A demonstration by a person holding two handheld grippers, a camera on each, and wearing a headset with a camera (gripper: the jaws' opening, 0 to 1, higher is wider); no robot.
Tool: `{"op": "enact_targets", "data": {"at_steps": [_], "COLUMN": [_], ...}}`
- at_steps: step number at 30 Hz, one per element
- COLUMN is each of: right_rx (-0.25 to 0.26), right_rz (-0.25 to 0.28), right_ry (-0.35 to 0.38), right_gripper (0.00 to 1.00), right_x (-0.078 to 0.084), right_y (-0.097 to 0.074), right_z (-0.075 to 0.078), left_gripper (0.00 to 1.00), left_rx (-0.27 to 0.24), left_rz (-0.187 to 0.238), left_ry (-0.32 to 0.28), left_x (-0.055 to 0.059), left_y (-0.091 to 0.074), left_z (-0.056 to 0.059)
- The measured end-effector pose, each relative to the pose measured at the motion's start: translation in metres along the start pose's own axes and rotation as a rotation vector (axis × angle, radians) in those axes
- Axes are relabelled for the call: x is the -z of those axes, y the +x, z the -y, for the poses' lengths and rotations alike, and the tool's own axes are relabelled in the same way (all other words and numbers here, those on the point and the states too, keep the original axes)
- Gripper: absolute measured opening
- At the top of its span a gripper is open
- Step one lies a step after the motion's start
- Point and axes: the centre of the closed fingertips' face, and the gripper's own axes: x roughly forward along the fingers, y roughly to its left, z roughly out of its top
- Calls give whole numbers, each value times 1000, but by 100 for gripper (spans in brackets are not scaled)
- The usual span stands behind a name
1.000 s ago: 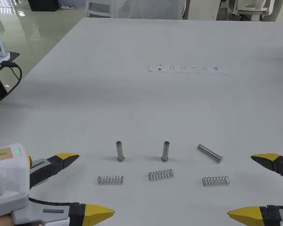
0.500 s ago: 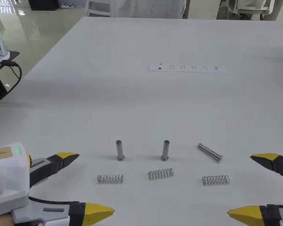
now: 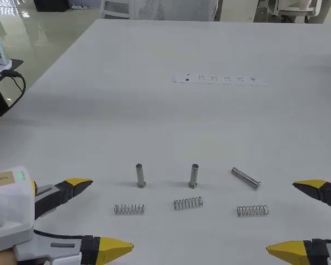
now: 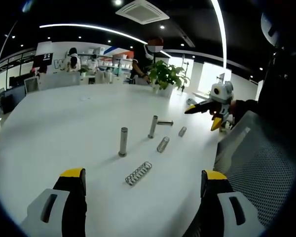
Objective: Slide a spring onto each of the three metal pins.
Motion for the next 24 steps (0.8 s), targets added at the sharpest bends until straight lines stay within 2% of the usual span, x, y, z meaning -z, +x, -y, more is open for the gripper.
{"op": "enact_targets", "data": {"at_steps": [24], "right_rx": [0], "right_rz": [-13], "right_ry": [-5], "right_gripper": [82], "right_x": [0], "right_y": [1], "right_z": [2], "left_gripper": [94], "left_rx": [-2], "left_rz": [0], "left_ry": [-1], "left_x": [0], "left_y": [-1], "left_z": [0]}}
